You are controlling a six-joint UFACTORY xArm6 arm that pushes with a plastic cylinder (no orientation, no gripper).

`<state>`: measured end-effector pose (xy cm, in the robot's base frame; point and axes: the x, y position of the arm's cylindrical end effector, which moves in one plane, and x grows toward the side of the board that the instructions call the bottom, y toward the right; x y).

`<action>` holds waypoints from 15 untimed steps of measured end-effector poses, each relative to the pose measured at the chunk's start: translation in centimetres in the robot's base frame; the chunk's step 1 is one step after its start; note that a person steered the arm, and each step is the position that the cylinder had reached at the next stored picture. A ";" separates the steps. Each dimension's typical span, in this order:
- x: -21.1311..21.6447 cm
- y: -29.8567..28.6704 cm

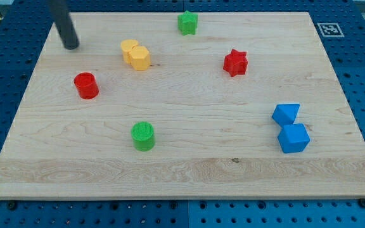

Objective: Move the red circle closer to the yellow hexagon

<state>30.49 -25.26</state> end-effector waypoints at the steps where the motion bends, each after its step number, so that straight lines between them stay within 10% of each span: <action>1: 0.2 -2.1; 7: 12.4 -0.2; 15: 11.8 10.6</action>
<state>42.28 -14.71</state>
